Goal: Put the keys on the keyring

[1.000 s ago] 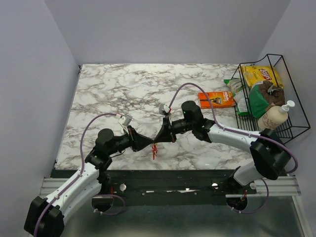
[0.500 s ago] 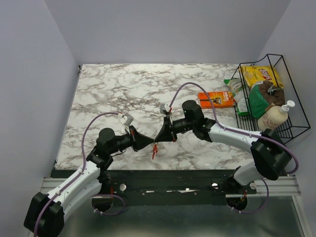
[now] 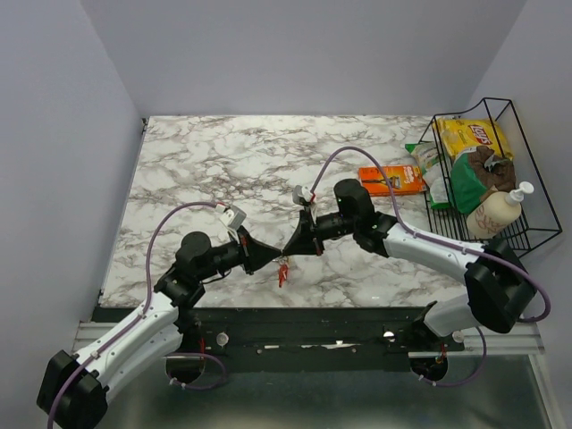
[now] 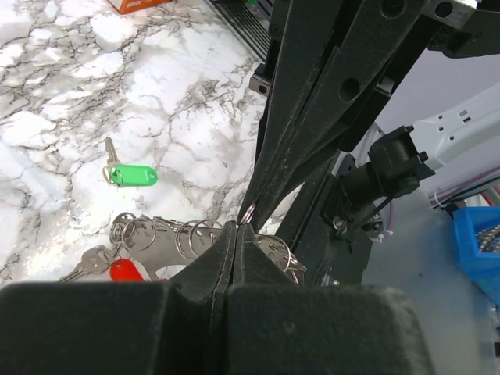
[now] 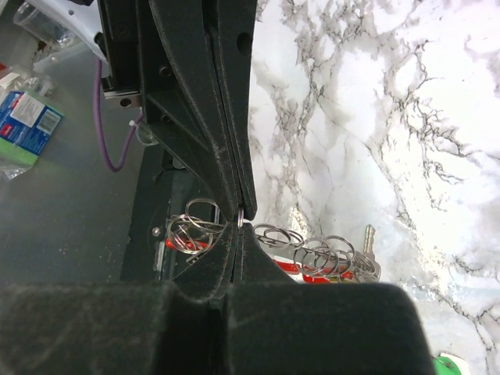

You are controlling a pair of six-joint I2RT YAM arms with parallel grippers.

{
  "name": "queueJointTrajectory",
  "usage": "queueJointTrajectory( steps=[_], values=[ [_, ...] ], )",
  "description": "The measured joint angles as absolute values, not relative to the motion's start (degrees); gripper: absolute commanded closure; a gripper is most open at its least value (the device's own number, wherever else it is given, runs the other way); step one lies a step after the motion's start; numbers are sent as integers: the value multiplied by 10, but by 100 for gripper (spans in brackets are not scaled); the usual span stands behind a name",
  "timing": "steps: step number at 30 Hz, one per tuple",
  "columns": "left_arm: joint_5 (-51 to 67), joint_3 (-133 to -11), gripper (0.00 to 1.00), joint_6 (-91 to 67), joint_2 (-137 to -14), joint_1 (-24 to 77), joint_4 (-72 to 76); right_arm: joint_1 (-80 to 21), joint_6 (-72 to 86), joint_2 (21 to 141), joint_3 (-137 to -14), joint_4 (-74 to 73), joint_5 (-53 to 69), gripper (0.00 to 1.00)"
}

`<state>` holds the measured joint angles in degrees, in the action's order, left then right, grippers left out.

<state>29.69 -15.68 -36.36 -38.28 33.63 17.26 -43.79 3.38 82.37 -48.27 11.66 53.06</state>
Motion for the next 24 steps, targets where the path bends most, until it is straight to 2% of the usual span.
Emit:
queueJointTrajectory(
  steps=[14, 20, 24],
  values=[
    [231, -184, 100, -319, -377, 363, 124, -444, 23, 789, -484, 106, 511, 40],
    [216, -184, 100, -303, -365, 365, 116, -446, 15, 737, -481, 105, 480, 28],
    [214, -193, 100, -289, -362, 365, 105, -446, 5, 710, -475, 100, 452, 25]
  ],
)
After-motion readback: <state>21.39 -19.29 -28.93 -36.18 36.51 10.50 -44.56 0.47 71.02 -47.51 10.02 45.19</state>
